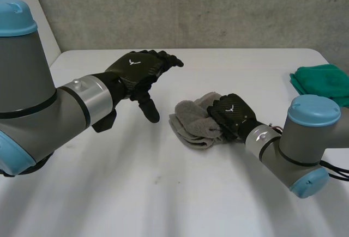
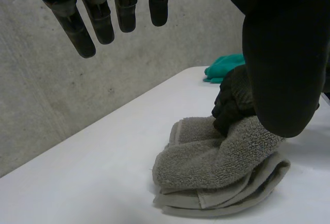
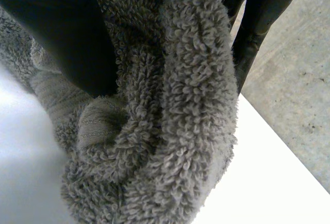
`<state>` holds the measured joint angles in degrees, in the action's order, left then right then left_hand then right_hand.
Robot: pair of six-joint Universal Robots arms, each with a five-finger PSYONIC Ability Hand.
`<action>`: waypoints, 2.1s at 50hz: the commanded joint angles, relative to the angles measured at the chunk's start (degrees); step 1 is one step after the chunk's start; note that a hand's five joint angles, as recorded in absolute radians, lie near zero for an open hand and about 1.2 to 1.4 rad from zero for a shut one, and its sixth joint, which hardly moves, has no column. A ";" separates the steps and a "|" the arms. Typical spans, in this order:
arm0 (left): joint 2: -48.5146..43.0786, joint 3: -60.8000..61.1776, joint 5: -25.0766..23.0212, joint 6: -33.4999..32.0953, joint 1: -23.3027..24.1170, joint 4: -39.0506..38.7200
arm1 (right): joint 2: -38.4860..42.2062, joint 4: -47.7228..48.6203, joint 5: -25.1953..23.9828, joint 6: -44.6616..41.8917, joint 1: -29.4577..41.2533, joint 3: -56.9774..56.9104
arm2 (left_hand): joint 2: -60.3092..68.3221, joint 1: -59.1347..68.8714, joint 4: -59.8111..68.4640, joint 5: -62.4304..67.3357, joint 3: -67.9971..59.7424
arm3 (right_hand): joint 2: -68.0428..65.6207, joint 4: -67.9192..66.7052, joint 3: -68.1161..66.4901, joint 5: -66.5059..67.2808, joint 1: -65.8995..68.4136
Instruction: Fold the laundry.
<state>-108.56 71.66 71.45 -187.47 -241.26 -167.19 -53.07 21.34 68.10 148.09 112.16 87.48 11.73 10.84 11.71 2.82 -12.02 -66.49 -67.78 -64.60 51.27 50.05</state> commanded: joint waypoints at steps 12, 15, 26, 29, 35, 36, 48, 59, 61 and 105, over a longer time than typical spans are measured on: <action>-0.17 0.58 0.00 0.00 -0.18 -0.42 | -0.89 -4.81 -1.21 -2.54 -14.42 -6.61 | -1.01 -0.12 -0.99 -2.10 1.30 | -13.51 -12.22 -15.40 18.73 29.95; -0.17 0.58 0.09 0.00 -0.18 -0.42 | 1.30 -7.01 -1.30 -4.20 -16.53 -10.56 | -1.01 -0.12 -0.99 -2.10 1.30 | -13.51 -12.22 -15.40 18.73 29.95; -0.43 0.58 0.09 0.18 -0.27 -0.50 | 9.56 -12.73 -4.99 -7.11 -20.31 -30.07 | -1.01 -0.12 -0.99 -2.10 1.30 | -13.51 -12.22 -15.40 18.73 29.95; -0.52 0.49 0.09 0.09 -0.35 -0.59 | 10.80 -12.20 -6.22 -5.79 -20.40 -37.10 | -1.01 -0.12 -0.99 -2.10 1.30 | -13.51 -12.22 -15.40 18.73 29.95; -0.34 0.67 0.09 0.18 -1.14 -0.77 | 15.27 -12.11 -5.87 0.87 -22.33 -54.13 | -1.01 -0.12 -0.99 -2.10 1.30 | -13.51 -12.22 -15.40 18.73 29.95; -0.34 0.67 0.09 0.18 -1.32 -0.77 | 15.89 -12.29 -6.39 1.85 -22.77 -55.99 | -1.01 -0.12 -0.99 -2.10 1.30 | -13.51 -12.22 -15.40 18.73 29.95; -0.78 0.85 0.09 0.18 -1.50 -0.86 | 21.17 -12.38 -12.10 3.70 -32.44 -62.25 | -1.01 -0.12 -0.99 -2.10 1.30 | -13.51 -12.22 -15.40 18.73 29.95; -1.83 0.93 0.09 0.35 -1.41 -0.86 | 26.79 -12.38 -21.16 1.07 -40.26 -56.20 | -1.01 -0.12 -0.99 -2.10 1.30 | -13.51 -12.22 -15.40 18.73 29.95; -1.92 1.02 0.09 0.35 -1.41 -0.86 | 27.41 -12.38 -21.43 -0.68 -40.88 -55.05 | -1.01 -0.12 -0.99 -2.10 1.30 | -13.51 -12.22 -15.40 18.73 29.95; 11.52 4.89 10.81 5.45 -6.77 -9.99 | -21.70 -21.96 16.01 22.05 -11.90 -22.66 | -1.73 -0.84 -1.71 -2.82 2.02 | 56.49 57.78 54.60 -51.27 -40.05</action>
<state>-100.48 74.06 79.31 -182.16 -246.11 -174.23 -66.55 0.91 84.55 159.37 89.81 53.06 11.73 10.84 11.71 2.82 -12.02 -12.59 -13.39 -12.41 4.08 11.81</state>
